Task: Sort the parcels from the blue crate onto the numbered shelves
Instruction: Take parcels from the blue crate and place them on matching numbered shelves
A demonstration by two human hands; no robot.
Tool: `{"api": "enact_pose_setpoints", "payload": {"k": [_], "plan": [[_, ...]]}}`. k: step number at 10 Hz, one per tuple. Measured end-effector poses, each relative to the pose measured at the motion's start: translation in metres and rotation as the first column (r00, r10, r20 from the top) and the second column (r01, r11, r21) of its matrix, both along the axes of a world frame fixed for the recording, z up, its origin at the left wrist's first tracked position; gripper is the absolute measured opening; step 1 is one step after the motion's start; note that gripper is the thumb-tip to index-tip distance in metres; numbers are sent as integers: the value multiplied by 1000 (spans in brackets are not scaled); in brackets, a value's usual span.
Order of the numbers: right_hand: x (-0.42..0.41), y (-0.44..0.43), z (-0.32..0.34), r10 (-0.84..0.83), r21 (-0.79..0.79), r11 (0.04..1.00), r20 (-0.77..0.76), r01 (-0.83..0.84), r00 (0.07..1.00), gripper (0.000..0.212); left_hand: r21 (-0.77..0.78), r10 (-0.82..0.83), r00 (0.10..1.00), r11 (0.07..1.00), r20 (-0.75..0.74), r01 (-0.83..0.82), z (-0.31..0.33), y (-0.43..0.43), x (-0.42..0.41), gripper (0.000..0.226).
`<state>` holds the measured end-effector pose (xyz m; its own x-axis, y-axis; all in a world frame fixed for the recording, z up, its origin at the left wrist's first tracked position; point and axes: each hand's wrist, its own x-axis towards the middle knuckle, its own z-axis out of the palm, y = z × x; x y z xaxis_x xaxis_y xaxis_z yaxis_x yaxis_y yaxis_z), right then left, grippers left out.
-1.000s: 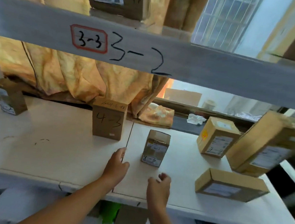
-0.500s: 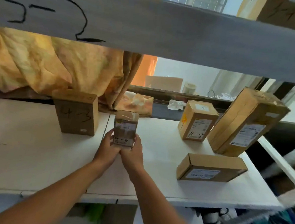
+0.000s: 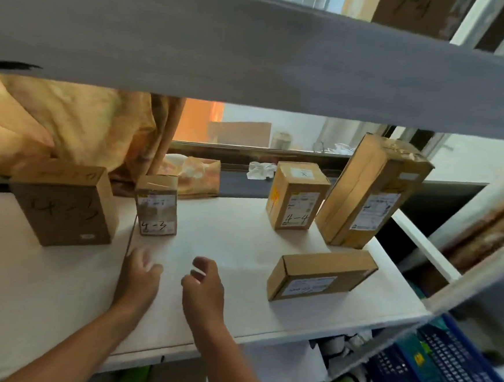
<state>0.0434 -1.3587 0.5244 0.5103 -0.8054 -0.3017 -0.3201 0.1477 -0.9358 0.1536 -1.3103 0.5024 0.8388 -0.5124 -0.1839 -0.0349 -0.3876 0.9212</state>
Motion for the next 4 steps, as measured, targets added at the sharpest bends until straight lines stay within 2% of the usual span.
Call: {"api": "enact_pose_setpoints", "payload": {"k": [1, 2, 3, 4], "plan": [[-88, 2, -15, -230, 15, 973, -53, 231, 972, 29, -18, -90, 996, 996, 0, 90, 3, -3, -59, 45], [-181, -22, -9, -485, 43, 871, -90, 490, 870, 25, -12, -190, 982, 982, -4, 190, 13, -12, -119, 42], [-246, -62, 10, -597, -30, 802, -77, 597, 798, 31, -51, -236, 971, 971, -27, 235, 32, -32, -170, 44], [-273, -105, 34, -557, -95, 829, -47, 551, 829, 46, -155, -220, 972, 966, -77, 207, 52, -65, -208, 45]]}}
